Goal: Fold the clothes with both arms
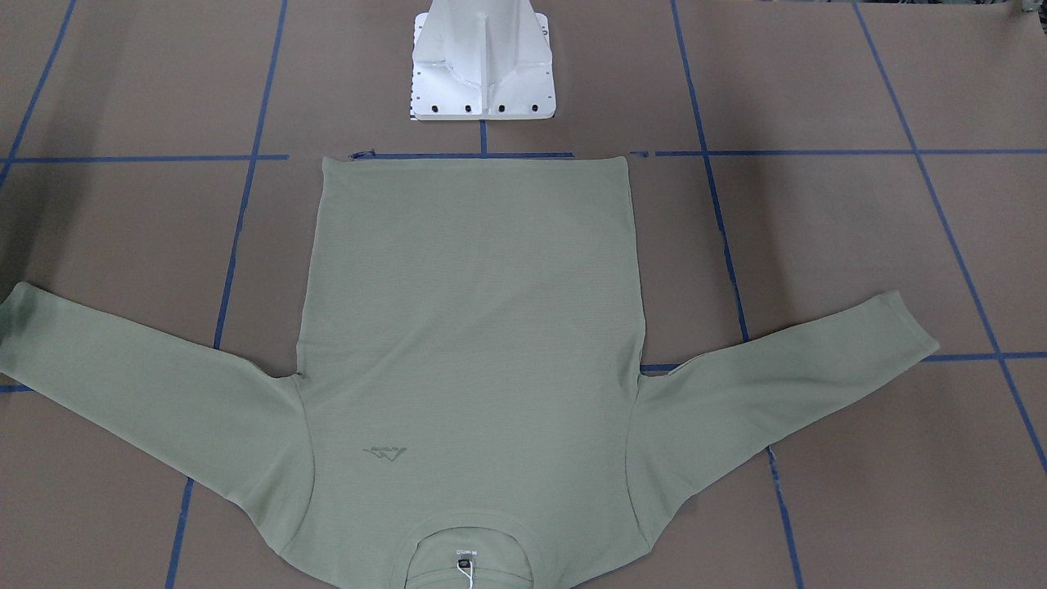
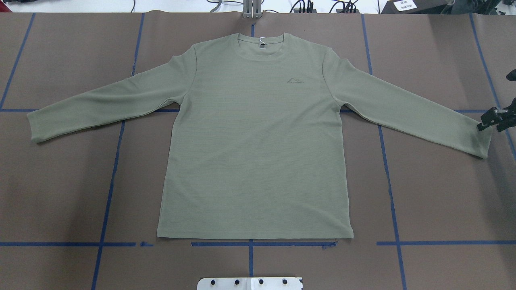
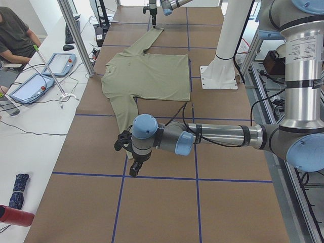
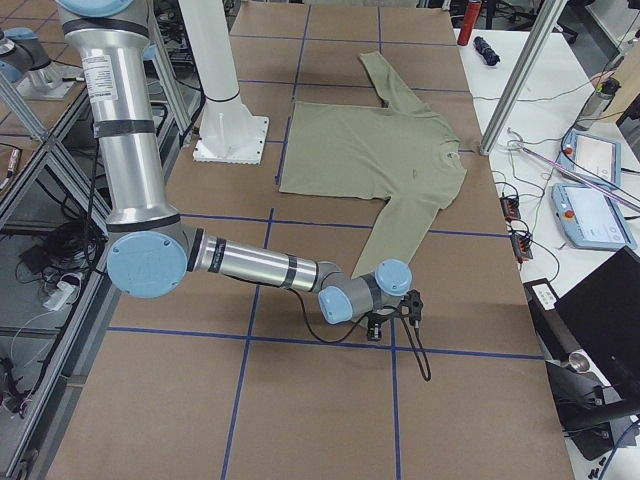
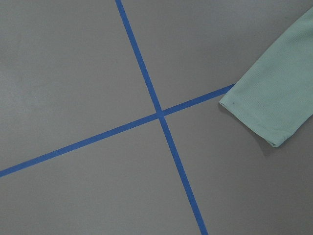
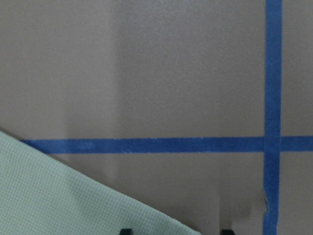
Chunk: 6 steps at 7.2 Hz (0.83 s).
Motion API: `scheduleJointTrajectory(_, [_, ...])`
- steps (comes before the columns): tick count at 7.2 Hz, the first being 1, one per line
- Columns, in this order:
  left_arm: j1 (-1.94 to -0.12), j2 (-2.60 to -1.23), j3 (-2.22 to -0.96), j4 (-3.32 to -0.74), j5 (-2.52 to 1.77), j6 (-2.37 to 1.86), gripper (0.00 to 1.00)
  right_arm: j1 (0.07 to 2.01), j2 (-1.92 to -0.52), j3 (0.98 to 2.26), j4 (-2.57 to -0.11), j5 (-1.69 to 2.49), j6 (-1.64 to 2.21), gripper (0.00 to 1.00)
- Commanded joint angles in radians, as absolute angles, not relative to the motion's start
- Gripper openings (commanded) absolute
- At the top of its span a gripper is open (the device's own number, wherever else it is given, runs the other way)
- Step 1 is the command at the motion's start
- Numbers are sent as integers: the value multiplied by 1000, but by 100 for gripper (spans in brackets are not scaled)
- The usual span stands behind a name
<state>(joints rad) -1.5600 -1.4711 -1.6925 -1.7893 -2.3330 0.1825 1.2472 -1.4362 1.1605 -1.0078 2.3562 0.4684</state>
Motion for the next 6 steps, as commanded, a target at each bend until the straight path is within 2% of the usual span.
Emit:
scheduleJointTrajectory(1, [-1560,-1471,-1692,-1790,-2333,183,100,1247,-1434,1158,-1006,2356,489,0])
scheduleJointTrajectory(4, [-1560,-1470,-1692,-1789,-2333,183,100,1249,-1437,1186,-1002,2362,480,0])
scheduleJointTrajectory(5, [-1560,-1470,-1690,-1789,-2333,181,100,1250,-1445,1218,-1002,2370,482,0])
scheduleJointTrajectory(6, [-1560,-1471,-1692,-1789,-2333,181,100,1253,-1454,1303,-1014,2387,491,0])
